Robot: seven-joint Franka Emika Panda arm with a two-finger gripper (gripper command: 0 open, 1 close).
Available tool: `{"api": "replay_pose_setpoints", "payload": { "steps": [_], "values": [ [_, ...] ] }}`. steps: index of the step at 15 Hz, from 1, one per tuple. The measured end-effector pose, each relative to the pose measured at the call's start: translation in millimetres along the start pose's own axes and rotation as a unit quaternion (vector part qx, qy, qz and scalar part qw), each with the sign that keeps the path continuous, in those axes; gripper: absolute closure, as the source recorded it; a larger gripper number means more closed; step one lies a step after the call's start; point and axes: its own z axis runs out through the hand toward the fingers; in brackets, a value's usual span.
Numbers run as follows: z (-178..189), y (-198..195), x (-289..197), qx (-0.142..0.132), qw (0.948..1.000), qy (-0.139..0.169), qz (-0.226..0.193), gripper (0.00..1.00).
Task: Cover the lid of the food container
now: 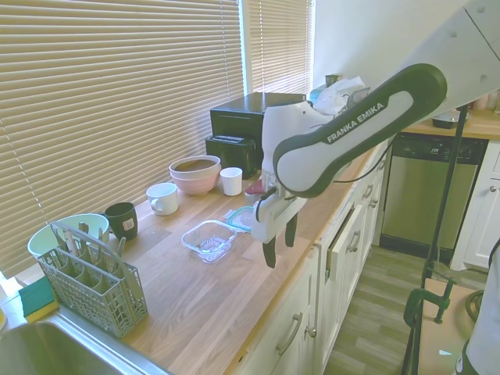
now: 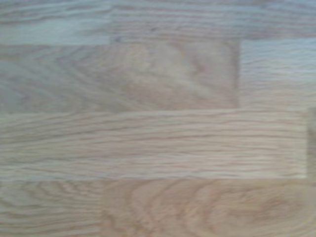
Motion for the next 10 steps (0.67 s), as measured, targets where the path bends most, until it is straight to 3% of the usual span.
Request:
{"api": "replay_pose_setpoints", "payload": {
  "steps": [4,10],
  "values": [
    [-20,23,42,0.008,0.9999,0.011,-0.005,0.0],
    [-21,37,134,0.02,0.9995,-0.02,0.012,0.0]
  ]
}}
